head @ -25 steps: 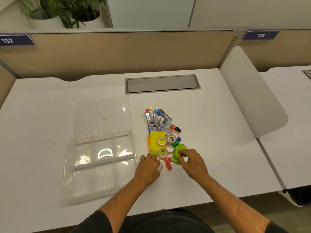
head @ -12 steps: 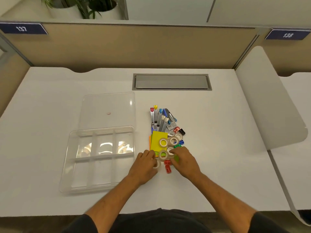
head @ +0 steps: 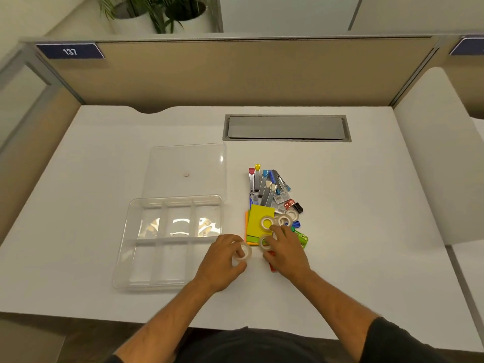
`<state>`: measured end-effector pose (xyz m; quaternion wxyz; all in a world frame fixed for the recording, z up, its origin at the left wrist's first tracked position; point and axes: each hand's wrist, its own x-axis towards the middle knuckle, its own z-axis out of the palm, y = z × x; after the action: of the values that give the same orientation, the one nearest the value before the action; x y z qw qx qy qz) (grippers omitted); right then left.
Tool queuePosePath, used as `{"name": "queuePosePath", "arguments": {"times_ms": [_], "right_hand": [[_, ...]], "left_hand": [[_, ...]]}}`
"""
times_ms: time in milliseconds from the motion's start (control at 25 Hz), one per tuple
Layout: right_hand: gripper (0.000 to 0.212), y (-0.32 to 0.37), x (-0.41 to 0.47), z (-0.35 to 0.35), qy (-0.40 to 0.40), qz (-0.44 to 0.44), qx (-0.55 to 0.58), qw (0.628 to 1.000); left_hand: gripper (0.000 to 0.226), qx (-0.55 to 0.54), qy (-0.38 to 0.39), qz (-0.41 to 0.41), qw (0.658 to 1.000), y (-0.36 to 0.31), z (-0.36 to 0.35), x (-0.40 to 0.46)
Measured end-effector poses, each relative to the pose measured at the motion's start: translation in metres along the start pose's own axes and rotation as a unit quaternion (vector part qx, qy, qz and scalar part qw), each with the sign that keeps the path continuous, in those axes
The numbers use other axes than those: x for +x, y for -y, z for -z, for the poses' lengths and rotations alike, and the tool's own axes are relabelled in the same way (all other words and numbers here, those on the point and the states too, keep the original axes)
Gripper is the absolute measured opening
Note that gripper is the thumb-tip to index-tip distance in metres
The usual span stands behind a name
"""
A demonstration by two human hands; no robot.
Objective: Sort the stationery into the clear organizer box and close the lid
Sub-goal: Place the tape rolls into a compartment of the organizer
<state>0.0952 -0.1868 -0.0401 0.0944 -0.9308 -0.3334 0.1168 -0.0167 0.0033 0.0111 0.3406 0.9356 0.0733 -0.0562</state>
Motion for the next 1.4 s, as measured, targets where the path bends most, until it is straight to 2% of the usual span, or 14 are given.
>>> {"name": "queuePosePath", "arguments": {"times_ms": [200, 400, 520, 680, 800, 920, 1400], "right_hand": [[0.03, 0.005, 0.003, -0.002, 0.012, -0.011, -0.054, 0.998], [0.02, 0.01, 0.007, -0.006, 0.003, -0.013, -0.083, 0.996], [0.016, 0.012, 0.01, -0.001, -0.041, 0.003, -0.04, 0.998], [0.02, 0.012, 0.024, 0.012, -0.108, 0.001, 0.035, 0.994], [0.02, 0.013, 0.041, 0.016, -0.059, -0.044, 0.022, 0.997], [0.031, 0.012, 0.048, 0.008, -0.015, -0.065, 0.006, 0.998], [0.035, 0.012, 0.054, 0.001, -0.009, -0.094, -0.022, 0.995]], "left_hand": [[0.014, -0.008, -0.02, -0.006, 1.0, 0.002, 0.01, -0.007], [0.016, -0.008, -0.023, 0.015, 1.0, 0.007, 0.013, -0.019], [0.017, -0.014, -0.028, 0.023, 0.999, 0.012, 0.017, -0.024], [0.018, -0.013, -0.04, 0.038, 0.998, 0.017, 0.023, -0.029], [0.017, -0.015, -0.05, 0.043, 0.998, 0.019, 0.029, -0.033], [0.016, -0.021, -0.054, 0.048, 0.997, 0.023, 0.032, -0.037], [0.014, -0.032, -0.061, 0.076, 0.995, 0.043, 0.043, -0.052]]}}
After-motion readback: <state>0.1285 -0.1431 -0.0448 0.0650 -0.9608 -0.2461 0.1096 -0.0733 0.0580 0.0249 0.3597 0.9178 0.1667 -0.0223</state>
